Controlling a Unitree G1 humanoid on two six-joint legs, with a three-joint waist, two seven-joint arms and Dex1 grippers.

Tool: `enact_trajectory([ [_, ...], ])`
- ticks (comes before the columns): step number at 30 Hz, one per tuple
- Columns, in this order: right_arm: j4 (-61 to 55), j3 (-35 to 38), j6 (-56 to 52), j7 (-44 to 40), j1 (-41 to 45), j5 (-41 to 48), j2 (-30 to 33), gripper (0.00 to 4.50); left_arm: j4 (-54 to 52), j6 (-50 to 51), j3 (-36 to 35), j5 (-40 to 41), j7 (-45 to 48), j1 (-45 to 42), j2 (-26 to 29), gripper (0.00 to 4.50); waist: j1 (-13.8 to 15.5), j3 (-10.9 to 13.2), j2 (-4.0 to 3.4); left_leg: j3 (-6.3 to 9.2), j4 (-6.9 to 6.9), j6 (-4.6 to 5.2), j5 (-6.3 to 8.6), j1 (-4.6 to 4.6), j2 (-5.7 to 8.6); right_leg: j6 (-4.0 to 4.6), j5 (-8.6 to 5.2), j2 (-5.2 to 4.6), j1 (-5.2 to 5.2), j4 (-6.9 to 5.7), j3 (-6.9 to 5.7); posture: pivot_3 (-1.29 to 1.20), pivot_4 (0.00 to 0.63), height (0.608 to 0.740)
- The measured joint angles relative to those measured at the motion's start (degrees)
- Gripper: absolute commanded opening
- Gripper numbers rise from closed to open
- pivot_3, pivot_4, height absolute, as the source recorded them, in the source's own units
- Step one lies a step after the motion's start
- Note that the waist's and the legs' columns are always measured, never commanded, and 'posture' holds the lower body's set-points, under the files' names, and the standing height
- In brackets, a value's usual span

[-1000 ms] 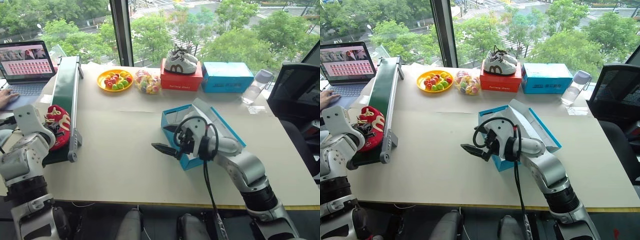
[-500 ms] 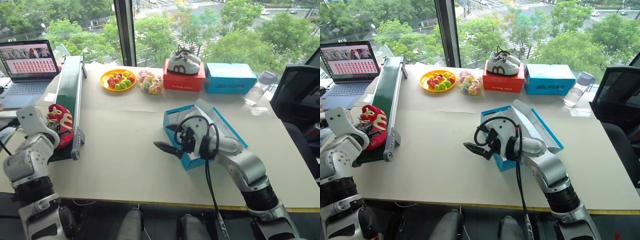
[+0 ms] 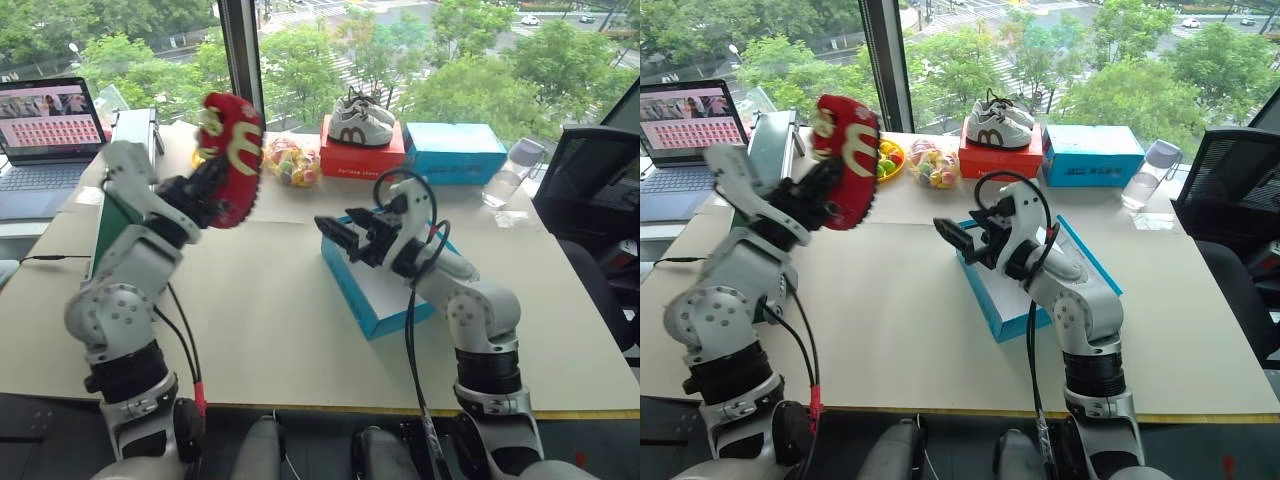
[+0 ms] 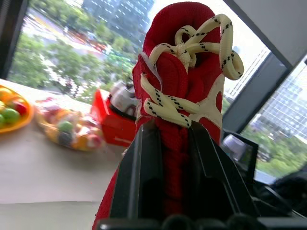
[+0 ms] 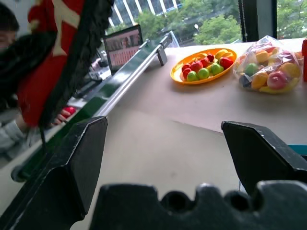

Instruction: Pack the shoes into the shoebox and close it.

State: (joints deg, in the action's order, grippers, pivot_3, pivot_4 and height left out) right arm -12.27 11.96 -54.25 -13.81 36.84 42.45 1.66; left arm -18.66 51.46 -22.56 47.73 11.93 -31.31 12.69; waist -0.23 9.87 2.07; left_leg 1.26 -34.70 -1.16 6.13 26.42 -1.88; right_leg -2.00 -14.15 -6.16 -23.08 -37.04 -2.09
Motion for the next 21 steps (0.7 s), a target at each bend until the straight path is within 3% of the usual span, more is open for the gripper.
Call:
enact_trajectory([
  [6, 0.3, 5.1, -6.0, 7.4, 2.1, 8.4, -1.4, 4.50, -0.1, 0.1, 3.5, 1.9, -0.4, 0.9, -1.0, 0.24, -0.2, 0.0, -0.02, 0.01, -0.03, 0.01, 0.00, 0.00, 0.01, 0.02, -0.01, 0.01, 0.02, 0.02, -0.01, 0.00, 0.150, 0.740],
  [18, 0.4, 4.4, -7.8, 12.9, 2.2, 12.4, -2.2, 4.50, 1.4, -1.3, 10.5, 1.6, -0.1, -0.6, -5.2, 0.24, -0.6, 0.0, -0.07, 0.00, -0.01, 0.02, 0.00, 0.01, -0.01, 0.04, -0.03, 0.03, 0.00, 0.04, 0.01, 0.00, 0.150, 0.740],
  [19, 0.4, 4.5, -7.8, 13.2, 2.2, 12.5, -2.4, 3.99, 1.4, -1.4, 10.5, 1.5, -0.1, -0.6, -5.2, 0.23, -0.6, 0.0, -0.07, 0.00, -0.01, 0.02, 0.00, 0.01, -0.02, 0.04, -0.03, 0.04, -0.01, 0.04, 0.01, 0.00, 0.150, 0.740],
  [21, 0.4, 4.5, -7.6, 13.8, 2.2, 12.9, -2.5, 3.43, 1.7, -1.4, 10.7, 1.4, -0.1, -0.5, -5.1, 0.23, -0.5, 0.1, -0.09, 0.00, -0.01, 0.02, 0.01, 0.01, -0.01, 0.04, -0.04, 0.04, -0.01, 0.04, 0.01, 0.00, 0.150, 0.740],
])
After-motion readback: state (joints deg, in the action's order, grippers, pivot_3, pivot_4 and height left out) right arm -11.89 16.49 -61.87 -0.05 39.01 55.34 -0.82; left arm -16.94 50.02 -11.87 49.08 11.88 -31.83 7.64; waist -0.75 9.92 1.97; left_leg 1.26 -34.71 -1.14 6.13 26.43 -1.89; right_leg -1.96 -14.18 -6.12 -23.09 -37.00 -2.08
